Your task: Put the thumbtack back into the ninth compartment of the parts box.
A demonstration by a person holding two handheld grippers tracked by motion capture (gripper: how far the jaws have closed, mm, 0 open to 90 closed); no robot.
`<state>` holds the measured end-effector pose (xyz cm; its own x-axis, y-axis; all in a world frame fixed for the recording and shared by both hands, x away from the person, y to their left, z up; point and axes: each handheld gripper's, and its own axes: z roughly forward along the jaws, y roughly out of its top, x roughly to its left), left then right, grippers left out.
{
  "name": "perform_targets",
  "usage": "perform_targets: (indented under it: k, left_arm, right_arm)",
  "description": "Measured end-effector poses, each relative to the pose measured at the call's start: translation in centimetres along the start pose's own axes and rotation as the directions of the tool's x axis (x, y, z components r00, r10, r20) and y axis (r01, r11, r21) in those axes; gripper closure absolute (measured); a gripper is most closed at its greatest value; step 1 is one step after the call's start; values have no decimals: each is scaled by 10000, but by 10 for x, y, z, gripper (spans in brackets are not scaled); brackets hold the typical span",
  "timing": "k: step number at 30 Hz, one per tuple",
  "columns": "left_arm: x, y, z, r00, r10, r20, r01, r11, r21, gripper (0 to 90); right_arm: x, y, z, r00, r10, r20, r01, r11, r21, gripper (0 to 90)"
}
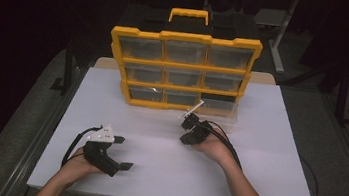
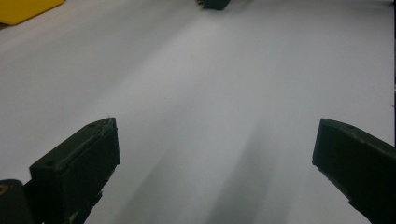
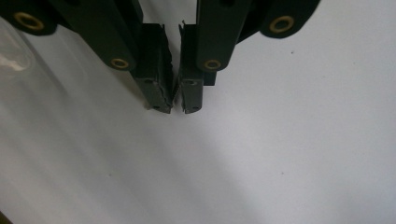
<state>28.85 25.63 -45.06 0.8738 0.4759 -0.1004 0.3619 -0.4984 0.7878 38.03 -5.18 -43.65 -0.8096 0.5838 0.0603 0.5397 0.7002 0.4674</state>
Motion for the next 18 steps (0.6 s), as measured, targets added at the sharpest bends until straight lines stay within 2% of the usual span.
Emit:
perform_targets:
  k: [7,18]
  left_arm:
    - [0,0,0,10000,-6,-4,6,10000,1,6]
    - [0,0,0,10000,-14,-10,14,10000,-31,6]
  right_arm:
    - [1,0,0,10000,26,36,-26,10000,39,861]
    - [0,1,-1,9999,-73,103,73,10000,32,868]
